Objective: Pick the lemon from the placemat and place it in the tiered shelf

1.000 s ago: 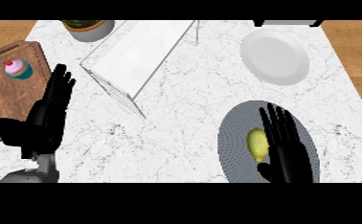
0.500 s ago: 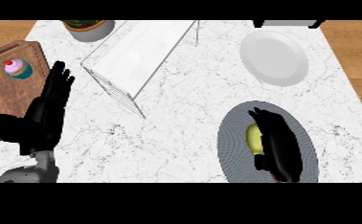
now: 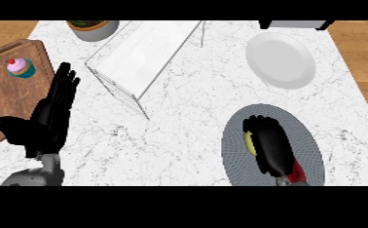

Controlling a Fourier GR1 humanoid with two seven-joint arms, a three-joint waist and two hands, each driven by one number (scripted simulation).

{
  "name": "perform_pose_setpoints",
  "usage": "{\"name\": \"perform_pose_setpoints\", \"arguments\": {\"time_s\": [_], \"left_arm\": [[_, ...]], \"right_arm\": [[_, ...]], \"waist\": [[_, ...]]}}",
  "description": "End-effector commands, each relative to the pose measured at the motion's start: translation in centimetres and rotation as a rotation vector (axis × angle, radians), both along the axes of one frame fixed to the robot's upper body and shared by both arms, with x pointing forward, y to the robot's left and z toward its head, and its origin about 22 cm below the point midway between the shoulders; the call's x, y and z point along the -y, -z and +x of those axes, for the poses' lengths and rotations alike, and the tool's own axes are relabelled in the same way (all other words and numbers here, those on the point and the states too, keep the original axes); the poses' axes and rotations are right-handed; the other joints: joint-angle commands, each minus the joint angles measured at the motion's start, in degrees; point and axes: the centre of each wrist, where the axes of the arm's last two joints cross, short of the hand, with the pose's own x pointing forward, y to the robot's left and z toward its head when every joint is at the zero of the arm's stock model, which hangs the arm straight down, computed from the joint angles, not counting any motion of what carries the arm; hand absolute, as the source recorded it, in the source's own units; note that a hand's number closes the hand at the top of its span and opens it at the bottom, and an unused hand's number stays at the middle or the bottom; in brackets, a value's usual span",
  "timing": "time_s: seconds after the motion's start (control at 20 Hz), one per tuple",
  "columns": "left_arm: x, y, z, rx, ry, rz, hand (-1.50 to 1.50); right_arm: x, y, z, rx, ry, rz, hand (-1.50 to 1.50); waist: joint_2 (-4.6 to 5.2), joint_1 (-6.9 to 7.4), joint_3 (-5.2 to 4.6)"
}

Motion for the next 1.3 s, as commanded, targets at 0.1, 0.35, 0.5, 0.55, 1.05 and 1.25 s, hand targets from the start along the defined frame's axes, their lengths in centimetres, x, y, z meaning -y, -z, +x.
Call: {"name": "perform_pose_setpoints", "arguments": {"time_s": [0.1,0.35,0.5,0.55,1.05,1.25], "left_arm": [[1.6,-1.1,1.1,0.025,0.076,0.0,0.0],[0.8,-0.9,0.8,0.002,0.041,0.011,0.0],[-0.4,-0.1,-0.3,-0.005,0.004,0.023,0.0],[-0.5,-1.0,0.3,-0.001,0.014,0.006,0.0],[-1.1,-0.4,0.2,-0.022,-0.01,-0.005,0.0],[-0.9,0.5,-1.3,0.004,-0.022,-0.005,0.0]], "right_arm": [[-5.0,0.6,0.8,-0.372,-0.481,-0.177,1.5],[-8.5,-3.1,3.7,-0.564,-0.695,-0.056,1.5],[-9.3,-6.2,4.5,-0.613,-0.783,0.028,1.5],[-10.2,-7.8,5.6,-0.616,-0.794,0.047,1.5],[-5.9,-19.6,6.9,-0.446,-0.706,0.545,1.5],[-5.6,-24.0,7.7,-0.376,-0.607,0.592,1.5]], "waist": [[2.23,4.65,1.04],[1.18,2.54,1.18],[0.59,0.49,1.19],[0.69,0.31,1.22],[0.38,-0.73,1.21],[0.52,-0.16,1.21]]}}
